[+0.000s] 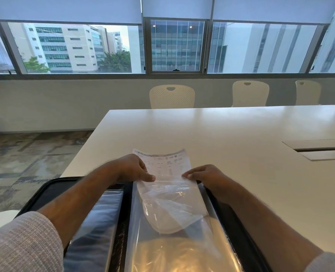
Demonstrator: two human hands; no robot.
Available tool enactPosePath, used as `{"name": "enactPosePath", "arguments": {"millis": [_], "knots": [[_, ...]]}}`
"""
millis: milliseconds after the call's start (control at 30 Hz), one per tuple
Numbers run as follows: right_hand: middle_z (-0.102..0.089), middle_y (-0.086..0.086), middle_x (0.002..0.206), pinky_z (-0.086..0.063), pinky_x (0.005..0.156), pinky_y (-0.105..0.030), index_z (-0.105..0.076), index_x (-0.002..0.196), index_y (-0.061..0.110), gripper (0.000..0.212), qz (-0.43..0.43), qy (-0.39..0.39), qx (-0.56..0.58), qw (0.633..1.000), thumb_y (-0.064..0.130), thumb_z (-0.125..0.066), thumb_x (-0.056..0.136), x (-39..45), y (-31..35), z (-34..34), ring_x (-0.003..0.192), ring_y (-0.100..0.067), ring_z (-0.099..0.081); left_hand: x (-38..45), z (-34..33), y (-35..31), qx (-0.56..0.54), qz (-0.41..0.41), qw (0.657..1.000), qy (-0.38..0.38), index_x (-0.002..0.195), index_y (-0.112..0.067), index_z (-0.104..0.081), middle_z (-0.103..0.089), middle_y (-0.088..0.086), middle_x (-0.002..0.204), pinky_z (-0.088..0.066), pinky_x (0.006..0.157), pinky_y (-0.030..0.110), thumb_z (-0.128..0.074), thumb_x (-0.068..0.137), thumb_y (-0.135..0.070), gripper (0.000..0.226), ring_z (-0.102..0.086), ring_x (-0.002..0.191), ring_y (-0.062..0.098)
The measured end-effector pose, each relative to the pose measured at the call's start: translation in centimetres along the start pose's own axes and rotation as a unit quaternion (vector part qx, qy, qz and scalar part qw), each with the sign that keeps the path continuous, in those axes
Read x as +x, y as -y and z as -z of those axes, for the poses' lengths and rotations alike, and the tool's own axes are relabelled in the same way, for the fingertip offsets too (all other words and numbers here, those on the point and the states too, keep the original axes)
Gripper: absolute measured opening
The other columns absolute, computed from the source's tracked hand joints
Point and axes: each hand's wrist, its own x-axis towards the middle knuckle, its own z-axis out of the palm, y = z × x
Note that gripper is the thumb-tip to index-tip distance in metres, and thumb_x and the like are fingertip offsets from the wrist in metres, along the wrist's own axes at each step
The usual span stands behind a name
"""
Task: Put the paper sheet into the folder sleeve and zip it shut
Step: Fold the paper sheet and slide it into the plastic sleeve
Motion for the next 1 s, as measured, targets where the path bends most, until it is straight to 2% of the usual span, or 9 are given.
{"name": "enactPosePath", "arguments": {"millis": [67,167,200,333,533,700,800,900,1000], "knots": [[-0.072,-0.016,0.103,-0.056,0.057,-0.021,-0.076,0.091,-0.001,0.018,-0.006,-0.028,0.019,0.999,-0.005,-0.060,0.087,0.1,0.0,-0.2,0.087,-0.023,-0.070,0.1,-0.4,0.1,0.030,0.004,1.000,-0.009,0.072,-0.019,-0.070,-0.068,-0.006,0.079,-0.044,0.062,0.023,-0.084,0.073,-0.036,0.022,-0.059,0.074,0.010],[-0.070,-0.016,0.093,-0.048,0.041,-0.016,-0.075,0.093,-0.003,0.022,-0.017,-0.080,0.044,0.996,-0.010,-0.054,0.087,0.3,0.2,-0.8,0.051,-0.010,-0.066,0.5,-1.2,0.3,0.039,-0.001,0.999,-0.016,0.079,-0.024,-0.073,-0.068,-0.007,0.093,-0.047,0.074,0.026,-0.080,0.078,-0.030,0.010,-0.058,0.082,0.010],[-0.069,-0.015,0.090,-0.047,0.039,-0.016,-0.075,0.093,-0.002,0.024,-0.021,-0.096,0.048,0.994,-0.010,-0.053,0.088,0.6,0.2,-0.9,0.049,-0.011,-0.064,0.6,-1.5,0.3,0.031,-0.004,0.999,-0.016,0.080,-0.025,-0.073,-0.067,-0.009,0.094,-0.046,0.077,0.028,-0.079,0.079,-0.027,0.006,-0.056,0.082,0.009],[-0.065,-0.009,0.088,-0.049,0.045,-0.019,-0.069,0.105,0.004,0.027,-0.032,-0.119,0.052,0.991,-0.008,-0.054,0.086,1.2,0.7,-1.3,0.072,-0.021,-0.064,1.3,-3.1,0.7,0.037,-0.017,0.997,-0.069,0.072,-0.031,-0.071,-0.062,-0.014,0.091,-0.043,0.085,0.031,-0.080,0.077,-0.035,0.011,-0.049,0.097,0.013],[-0.064,-0.009,0.098,-0.050,0.052,-0.025,-0.060,0.106,0.008,0.026,-0.049,-0.084,0.003,0.995,-0.001,-0.059,0.082,1.0,0.4,-0.9,0.075,-0.019,-0.061,1.9,-5.3,1.2,0.243,-0.058,0.960,-0.126,0.086,-0.038,-0.070,-0.045,-0.012,0.138,-0.020,0.098,0.047,-0.070,0.077,-0.054,0.018,-0.024,0.132,0.025],[-0.068,-0.011,0.087,-0.053,0.051,-0.027,-0.061,0.095,0.006,0.011,-0.041,-0.106,0.046,0.993,0.004,-0.065,0.085,1.1,-0.3,-0.2,0.066,-0.020,-0.065,1.9,-6.8,-0.3,0.113,-0.134,0.983,-0.057,0.084,-0.032,-0.065,-0.064,-0.018,0.089,-0.040,0.084,0.035,-0.065,0.087,-0.047,0.015,-0.057,0.091,0.010],[-0.068,-0.016,0.092,-0.056,0.063,-0.036,-0.062,0.103,0.000,0.018,-0.043,-0.136,0.059,0.988,0.006,-0.066,0.087,1.1,-0.6,-0.3,0.071,-0.028,-0.066,2.0,-7.7,-0.9,0.023,-0.152,0.988,-0.026,0.085,-0.027,-0.071,-0.068,-0.012,0.081,-0.050,0.071,0.026,-0.071,0.084,-0.042,0.016,-0.062,0.079,0.009],[-0.067,-0.017,0.082,-0.053,0.057,-0.033,-0.067,0.093,-0.004,0.011,-0.042,-0.126,0.054,0.990,0.004,-0.063,0.086,0.6,-0.7,-0.1,0.063,-0.026,-0.063,2.1,-8.6,-1.7,-0.003,-0.169,0.983,-0.066,0.082,-0.024,-0.075,-0.070,-0.011,0.074,-0.046,0.061,0.023,-0.071,0.085,-0.037,0.013,-0.061,0.068,0.005],[-0.061,-0.011,0.071,-0.047,0.044,-0.024,-0.062,0.083,0.001,0.006,-0.041,-0.077,0.063,0.994,0.007,-0.061,0.085,-0.1,-0.7,0.5,0.050,-0.015,-0.060,2.5,-9.0,-2.3,-0.017,-0.171,0.977,-0.124,0.081,-0.023,-0.077,-0.070,-0.011,0.072,-0.051,0.065,0.026,-0.071,0.086,-0.034,0.014,-0.061,0.068,0.005]]}}
